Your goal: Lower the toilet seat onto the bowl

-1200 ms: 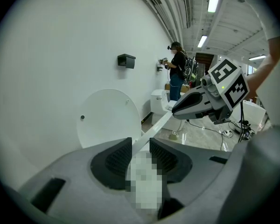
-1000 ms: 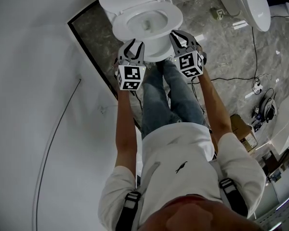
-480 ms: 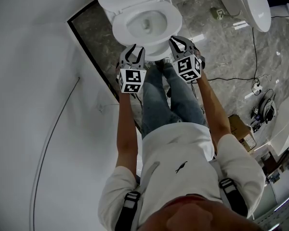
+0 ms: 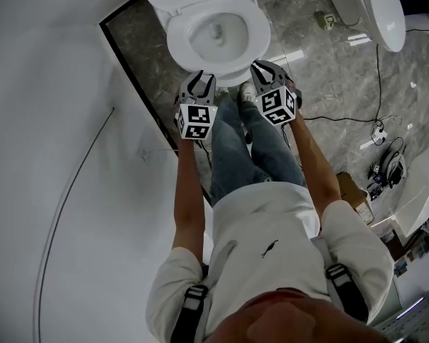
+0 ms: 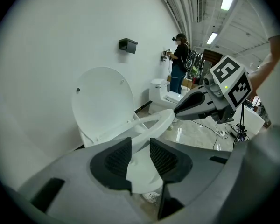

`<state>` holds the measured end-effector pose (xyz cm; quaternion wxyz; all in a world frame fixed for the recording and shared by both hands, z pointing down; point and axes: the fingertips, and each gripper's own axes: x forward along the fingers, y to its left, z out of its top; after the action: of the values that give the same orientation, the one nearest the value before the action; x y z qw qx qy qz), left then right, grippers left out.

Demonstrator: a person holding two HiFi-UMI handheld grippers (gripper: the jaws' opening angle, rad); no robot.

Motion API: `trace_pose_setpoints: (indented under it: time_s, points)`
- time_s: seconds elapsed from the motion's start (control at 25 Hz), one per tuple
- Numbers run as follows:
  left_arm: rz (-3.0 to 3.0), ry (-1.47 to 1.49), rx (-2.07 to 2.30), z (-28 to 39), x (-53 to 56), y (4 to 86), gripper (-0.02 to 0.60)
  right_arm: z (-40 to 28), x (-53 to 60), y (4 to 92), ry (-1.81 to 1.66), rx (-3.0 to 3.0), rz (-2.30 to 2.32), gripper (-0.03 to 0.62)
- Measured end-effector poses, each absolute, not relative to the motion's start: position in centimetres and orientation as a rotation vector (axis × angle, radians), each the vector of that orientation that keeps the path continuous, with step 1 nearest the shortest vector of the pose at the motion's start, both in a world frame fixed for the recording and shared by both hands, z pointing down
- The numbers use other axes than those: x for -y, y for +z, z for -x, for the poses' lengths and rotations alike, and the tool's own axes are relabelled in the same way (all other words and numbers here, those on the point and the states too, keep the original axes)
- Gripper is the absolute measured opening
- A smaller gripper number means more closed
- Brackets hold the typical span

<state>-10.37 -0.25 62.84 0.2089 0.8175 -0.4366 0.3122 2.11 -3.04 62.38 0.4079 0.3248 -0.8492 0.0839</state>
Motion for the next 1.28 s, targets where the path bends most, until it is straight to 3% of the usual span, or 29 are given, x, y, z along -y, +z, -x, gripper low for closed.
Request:
trace_pose_setpoints:
  time_s: [1.28]
  points:
    - [-2.135,0.919,1.173,9.3,-6.1,71.3,0.124,-3.2,-3.3,70.9,0.337,2.101,-0.664,0.049]
